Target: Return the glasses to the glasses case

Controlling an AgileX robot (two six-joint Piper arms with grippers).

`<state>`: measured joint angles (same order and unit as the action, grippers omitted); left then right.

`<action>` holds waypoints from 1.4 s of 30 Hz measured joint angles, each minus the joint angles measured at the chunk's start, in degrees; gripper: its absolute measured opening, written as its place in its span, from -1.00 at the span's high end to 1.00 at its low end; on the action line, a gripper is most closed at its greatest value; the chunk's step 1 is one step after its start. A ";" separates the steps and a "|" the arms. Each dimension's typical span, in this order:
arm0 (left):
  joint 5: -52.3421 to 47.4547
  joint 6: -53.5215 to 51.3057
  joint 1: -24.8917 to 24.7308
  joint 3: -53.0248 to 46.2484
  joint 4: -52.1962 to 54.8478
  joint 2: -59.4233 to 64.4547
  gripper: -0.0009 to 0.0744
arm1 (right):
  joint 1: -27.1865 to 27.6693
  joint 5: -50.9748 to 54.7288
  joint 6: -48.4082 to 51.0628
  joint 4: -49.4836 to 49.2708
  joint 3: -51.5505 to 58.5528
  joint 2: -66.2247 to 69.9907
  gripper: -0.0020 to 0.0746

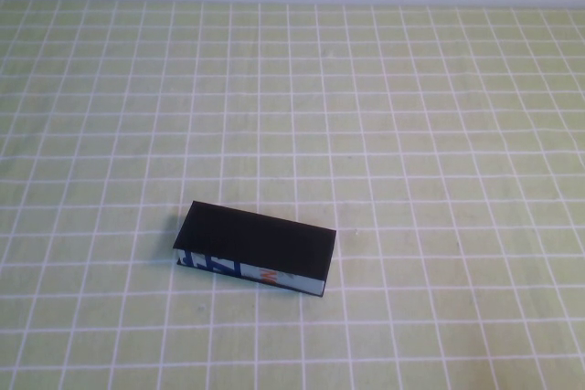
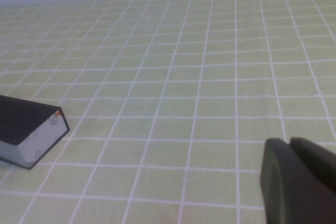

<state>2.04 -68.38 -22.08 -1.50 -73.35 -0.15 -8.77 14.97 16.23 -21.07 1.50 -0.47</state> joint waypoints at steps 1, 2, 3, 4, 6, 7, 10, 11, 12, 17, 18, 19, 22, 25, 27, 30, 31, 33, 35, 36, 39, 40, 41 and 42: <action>0.00 0.00 0.00 0.00 0.00 0.00 0.98 | 0.00 0.36 0.00 0.31 0.00 0.00 0.98; 0.00 0.00 0.00 0.00 0.00 0.00 0.98 | 0.00 0.92 -0.25 0.99 0.00 0.00 0.98; 0.00 0.00 0.00 0.00 0.00 0.00 0.98 | 0.00 1.40 -0.95 2.00 0.00 0.00 0.98; 0.00 0.00 0.00 0.00 0.00 0.00 0.98 | 0.00 2.16 -2.25 3.83 0.00 0.00 0.98; 0.00 0.00 0.00 0.00 0.00 0.00 0.98 | 0.00 4.02 -5.07 7.89 0.03 0.00 0.98; 0.00 0.00 0.00 0.00 0.00 0.00 0.98 | 0.00 4.56 -5.87 9.12 0.03 0.00 0.98; 0.00 0.00 0.00 0.00 0.00 0.00 0.98 | 0.00 5.08 -6.83 10.47 0.03 0.00 0.98; 0.00 0.00 0.00 0.00 0.00 0.00 0.98 | 0.00 5.16 -6.92 10.62 0.03 0.00 0.98; 0.00 0.00 0.00 0.00 0.00 0.00 0.98 | 0.00 5.16 -7.04 10.62 0.03 0.00 0.98; 0.00 0.00 0.00 0.00 0.00 0.00 0.98 | 0.00 5.16 -7.16 10.73 0.03 0.00 0.98; 0.00 0.00 0.00 0.00 0.00 0.00 0.98 | 0.00 5.16 -7.16 10.73 0.03 0.00 0.98; 0.00 0.00 0.00 0.00 0.00 0.00 0.98 | 0.00 5.16 -7.16 10.73 0.03 0.00 0.98; 0.00 0.00 0.00 0.00 0.00 0.00 0.98 | 0.00 5.16 -7.16 10.73 0.03 0.00 0.98; 0.00 0.00 0.00 0.00 0.00 0.00 0.98 | 0.00 5.16 -7.16 10.73 0.03 0.00 0.98; 0.00 0.00 0.00 0.00 0.00 0.00 0.98 | 0.00 5.16 -7.16 10.73 0.03 0.00 0.98; 0.00 0.00 0.00 0.00 0.00 0.00 0.98 | 0.00 5.16 -7.16 10.73 0.03 0.00 0.98; 0.00 0.00 0.00 0.00 0.00 0.00 0.98 | 0.00 5.16 -7.16 10.73 0.03 0.00 0.98; 0.00 0.00 0.00 0.00 0.00 0.00 0.98 | 0.00 5.16 -7.16 10.73 0.03 0.00 0.98; 0.00 0.00 0.00 0.00 0.00 0.00 0.98 | 0.00 5.16 -7.16 10.73 0.03 0.00 0.98; 0.44 0.00 0.00 0.00 0.00 0.00 0.98 | 0.00 5.16 -7.16 10.73 0.03 0.00 0.98; 4.10 1.15 0.00 0.00 1.43 0.00 0.98 | 0.00 5.16 -7.16 10.75 0.03 0.00 0.98; 5.65 2.50 0.00 0.00 3.54 0.00 0.98 | 0.00 5.16 -7.16 10.75 0.03 0.00 0.98; 6.68 5.01 0.35 0.00 7.98 0.00 0.98 | 0.00 5.16 -7.16 10.75 0.03 0.00 0.98; 6.92 8.65 1.12 0.00 13.87 0.00 0.98 | 0.00 5.16 -7.16 10.75 0.03 0.00 0.98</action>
<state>8.96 -59.73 -20.96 -1.50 -59.48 -0.15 -8.77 20.14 9.07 -10.32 1.53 -0.47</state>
